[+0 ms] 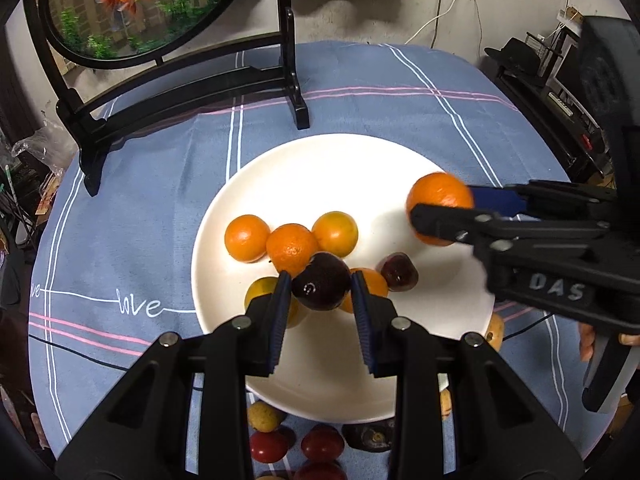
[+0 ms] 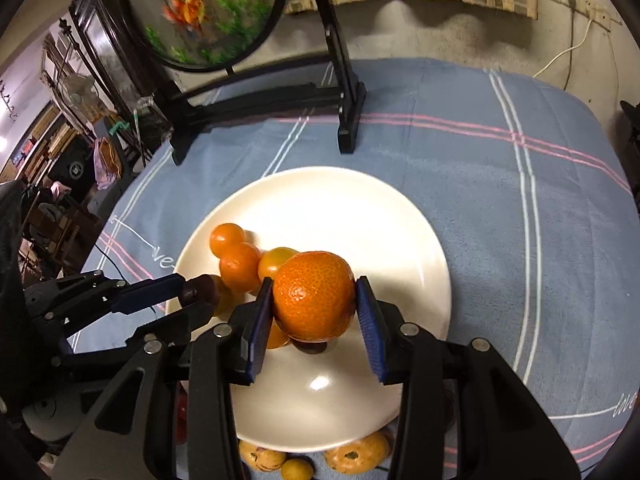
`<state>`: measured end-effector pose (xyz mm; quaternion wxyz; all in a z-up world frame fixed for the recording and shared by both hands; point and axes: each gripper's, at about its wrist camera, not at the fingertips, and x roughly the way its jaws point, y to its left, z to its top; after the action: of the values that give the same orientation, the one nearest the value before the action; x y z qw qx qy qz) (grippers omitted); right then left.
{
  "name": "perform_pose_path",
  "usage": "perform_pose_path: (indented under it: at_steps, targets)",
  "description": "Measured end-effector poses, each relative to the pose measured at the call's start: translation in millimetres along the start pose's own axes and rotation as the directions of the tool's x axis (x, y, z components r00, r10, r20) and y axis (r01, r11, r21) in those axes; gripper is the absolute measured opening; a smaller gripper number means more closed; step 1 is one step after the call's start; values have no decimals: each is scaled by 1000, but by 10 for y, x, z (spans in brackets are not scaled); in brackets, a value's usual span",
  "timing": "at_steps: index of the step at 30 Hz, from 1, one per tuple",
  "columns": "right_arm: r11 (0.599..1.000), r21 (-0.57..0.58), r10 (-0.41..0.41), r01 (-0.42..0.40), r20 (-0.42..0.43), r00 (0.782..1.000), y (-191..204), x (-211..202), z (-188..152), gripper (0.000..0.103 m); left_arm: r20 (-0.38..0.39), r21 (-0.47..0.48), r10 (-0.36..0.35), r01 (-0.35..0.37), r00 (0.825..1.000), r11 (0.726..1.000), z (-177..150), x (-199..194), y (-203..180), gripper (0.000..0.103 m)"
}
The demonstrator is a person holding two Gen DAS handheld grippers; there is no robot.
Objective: Organize fruits
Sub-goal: 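Lower the tangerine and plum onto the white plate and open both tools, then grasp a red apple with the right tool while the left tool grasps a dark red fruit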
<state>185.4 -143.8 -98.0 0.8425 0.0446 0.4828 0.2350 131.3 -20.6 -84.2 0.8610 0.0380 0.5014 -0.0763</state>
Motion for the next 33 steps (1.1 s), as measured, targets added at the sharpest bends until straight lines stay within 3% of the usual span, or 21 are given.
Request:
perform_pose_path:
  at_steps: [4, 5, 6, 7, 9, 18, 22, 24, 28, 33]
  targets:
    - [998, 8, -61, 61, -52, 997, -42, 158, 29, 45, -11, 4, -4, 4, 1000, 1000, 16, 79, -18, 33]
    - [998, 22, -61, 62, -50, 997, -66, 158, 31, 45, -14, 1, -7, 7, 1000, 1000, 15, 88, -15, 39]
    - [998, 28, -56, 58, -44, 997, -80, 148, 28, 46, -14, -5, -3, 3, 1000, 1000, 17, 94, -8, 53]
    - [998, 31, -50, 51, -35, 998, -90, 115, 35, 50, -5, -11, 1, -1, 1000, 1000, 18, 86, 1, 57]
    - [998, 17, -64, 64, -22, 998, -77, 63, 42, 60, 2, -11, -2, 2, 1000, 1000, 20, 57, 6, 58]
    - [1000, 3, -21, 21, 110, 994, 49, -643, -74, 60, 101, -62, 24, -17, 995, 998, 26, -467, 314, 57]
    - [999, -29, 33, -29, 134, 990, 248, -935, -418, 60, 136, -109, 42, -27, 990, 994, -152, -780, 575, 60]
    - [996, -64, 66, -60, 100, 993, 436, -943, -773, 60, 138, -135, 47, -28, 989, 990, -327, -894, 703, 62]
    - [988, -136, 66, -69, -33, 997, 809, -632, -1420, 60, 94, -163, 69, -53, 993, 985, -712, -955, 895, 62]
    - [990, -138, 0, -15, -107, 994, 912, -253, -1758, 60, 15, -162, 78, -74, 997, 984, -1205, -939, 977, 62]
